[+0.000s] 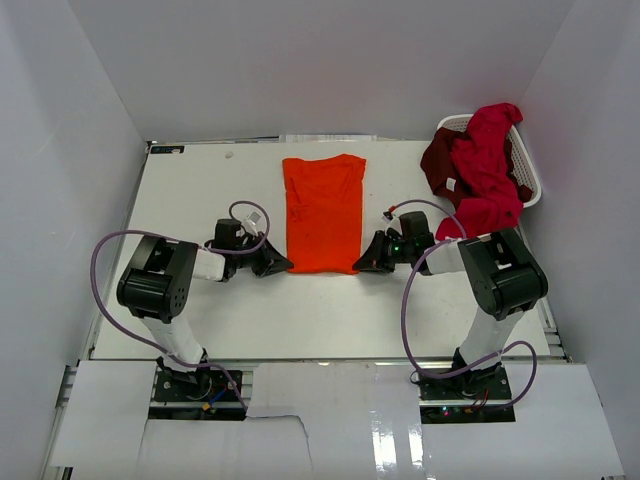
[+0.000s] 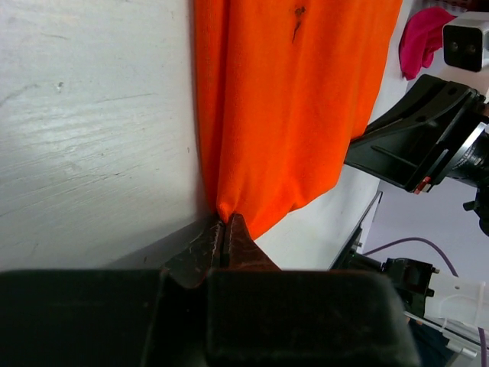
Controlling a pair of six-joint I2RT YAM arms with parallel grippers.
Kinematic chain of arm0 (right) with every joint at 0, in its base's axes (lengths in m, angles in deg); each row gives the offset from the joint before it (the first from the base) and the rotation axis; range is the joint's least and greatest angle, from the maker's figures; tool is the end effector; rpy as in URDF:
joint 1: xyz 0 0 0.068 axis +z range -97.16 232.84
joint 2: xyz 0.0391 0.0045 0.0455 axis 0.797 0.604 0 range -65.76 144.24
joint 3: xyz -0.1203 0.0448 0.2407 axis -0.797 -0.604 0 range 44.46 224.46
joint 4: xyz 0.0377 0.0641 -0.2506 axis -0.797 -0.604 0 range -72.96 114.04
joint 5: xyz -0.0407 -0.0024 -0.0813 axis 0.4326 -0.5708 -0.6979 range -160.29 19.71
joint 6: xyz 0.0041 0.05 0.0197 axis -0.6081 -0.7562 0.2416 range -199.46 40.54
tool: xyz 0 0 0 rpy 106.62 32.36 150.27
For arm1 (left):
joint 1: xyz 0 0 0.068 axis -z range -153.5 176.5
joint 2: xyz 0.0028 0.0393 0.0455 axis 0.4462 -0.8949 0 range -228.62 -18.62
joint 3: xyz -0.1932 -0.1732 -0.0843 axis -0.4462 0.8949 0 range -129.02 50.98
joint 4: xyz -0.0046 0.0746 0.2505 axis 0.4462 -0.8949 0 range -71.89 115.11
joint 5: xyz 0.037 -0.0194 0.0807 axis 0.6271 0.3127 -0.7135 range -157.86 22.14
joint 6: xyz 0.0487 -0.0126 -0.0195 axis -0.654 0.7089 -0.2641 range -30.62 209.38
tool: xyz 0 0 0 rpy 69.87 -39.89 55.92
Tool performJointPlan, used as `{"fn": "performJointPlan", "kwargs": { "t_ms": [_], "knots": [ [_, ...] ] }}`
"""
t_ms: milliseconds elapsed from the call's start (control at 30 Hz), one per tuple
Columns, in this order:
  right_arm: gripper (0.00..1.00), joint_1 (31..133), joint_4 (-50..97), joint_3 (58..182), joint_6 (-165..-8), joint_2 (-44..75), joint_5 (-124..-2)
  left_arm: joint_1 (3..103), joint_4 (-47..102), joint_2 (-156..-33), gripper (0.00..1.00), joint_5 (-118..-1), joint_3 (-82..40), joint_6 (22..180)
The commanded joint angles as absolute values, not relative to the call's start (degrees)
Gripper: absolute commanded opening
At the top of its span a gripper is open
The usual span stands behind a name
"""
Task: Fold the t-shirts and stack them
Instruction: Grab one side of the 2/3 rectangular tshirt with both arms
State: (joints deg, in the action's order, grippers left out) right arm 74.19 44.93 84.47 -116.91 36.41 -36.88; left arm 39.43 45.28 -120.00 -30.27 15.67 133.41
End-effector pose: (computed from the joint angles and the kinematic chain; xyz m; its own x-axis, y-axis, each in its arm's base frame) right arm 0.2920 0.1351 0.1146 -0.9068 0.1906 -0.3760 -0.1737 0.6437 0.7453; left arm 0.2850 -0.0877 0.0993 -0.9140 -0.3552 -0.1959 -0.0616 0.5988 -0.7986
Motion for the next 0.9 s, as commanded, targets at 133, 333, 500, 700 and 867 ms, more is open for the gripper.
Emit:
{"fn": "performJointPlan", "kwargs": {
  "t_ms": [133,333,500,700,867],
  "knots": [
    [0.08,74.02,36.79,86.38,-112.07,34.19,-39.96,40.74,36.80,-121.98,0.00,-32.70,18.46,130.43],
    [0.08,74.20,27.05,85.59,-107.15,28.56,-42.78,42.84,33.03,-119.17,0.00,-33.40,19.69,130.96],
    [0.08,74.46,20.71,83.22,-103.99,23.82,-41.99,47.84,30.57,-112.49,0.00,-35.16,23.03,132.89],
    [0.08,75.78,16.05,76.99,-103.01,17.23,-40.76,53.56,28.55,-103.10,0.00,-36.30,29.44,137.45],
    [0.08,78.41,12.71,71.53,-104.51,10.28,-41.02,57.09,22.92,-93.34,0.00,-38.41,33.66,140.97]
  ]
}}
